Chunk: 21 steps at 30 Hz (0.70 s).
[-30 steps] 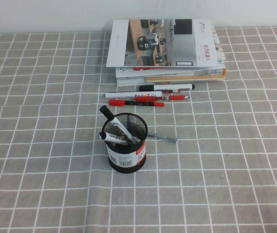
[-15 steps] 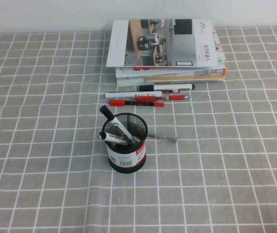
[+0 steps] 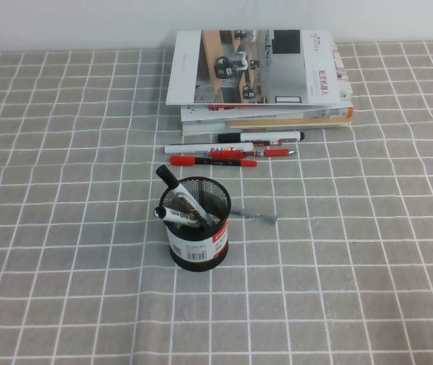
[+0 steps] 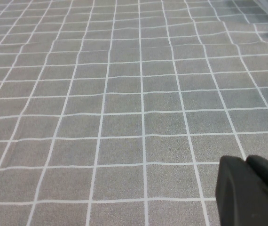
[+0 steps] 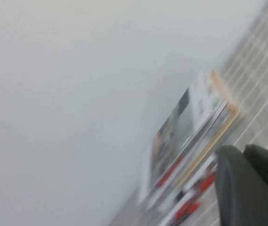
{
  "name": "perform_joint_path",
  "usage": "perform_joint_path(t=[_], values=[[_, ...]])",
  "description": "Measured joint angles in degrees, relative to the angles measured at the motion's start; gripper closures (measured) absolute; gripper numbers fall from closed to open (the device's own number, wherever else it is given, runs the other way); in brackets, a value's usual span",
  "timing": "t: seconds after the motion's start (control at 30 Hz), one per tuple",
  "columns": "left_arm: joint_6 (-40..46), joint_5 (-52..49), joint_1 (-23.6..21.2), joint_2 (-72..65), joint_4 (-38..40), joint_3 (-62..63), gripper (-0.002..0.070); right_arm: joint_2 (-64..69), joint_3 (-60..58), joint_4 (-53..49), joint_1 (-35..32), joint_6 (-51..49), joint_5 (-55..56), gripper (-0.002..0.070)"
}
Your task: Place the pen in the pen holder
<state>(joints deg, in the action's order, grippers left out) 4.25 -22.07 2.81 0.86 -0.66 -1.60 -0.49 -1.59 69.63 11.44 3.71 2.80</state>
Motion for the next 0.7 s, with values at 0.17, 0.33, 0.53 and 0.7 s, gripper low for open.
perform_joint_path(t=[0.17, 0.33, 0.53, 0.7], values=[[0.0, 0.0, 0.0, 0.0, 0.0, 0.0, 0.0678, 0.0, 0.0, 4.9, 0.0, 14.4, 3.4, 0.0688], [0.0, 0.0, 0.0, 0.0, 0.0, 0.0, 0.0678, 0.0, 0.0, 15.1, 0.0, 16.7, 5.4, 0.0688], [0.0, 0.0, 0.0, 0.0, 0.0, 0.0, 0.0678, 0.0, 0.0, 18.6, 0.0, 17.0, 11.0, 0.0688], [0.0, 0.0, 0.0, 0.0, 0.0, 0.0, 0.0678, 0.0, 0.2, 12.9, 0.0, 25.0, 5.4, 0.0688]])
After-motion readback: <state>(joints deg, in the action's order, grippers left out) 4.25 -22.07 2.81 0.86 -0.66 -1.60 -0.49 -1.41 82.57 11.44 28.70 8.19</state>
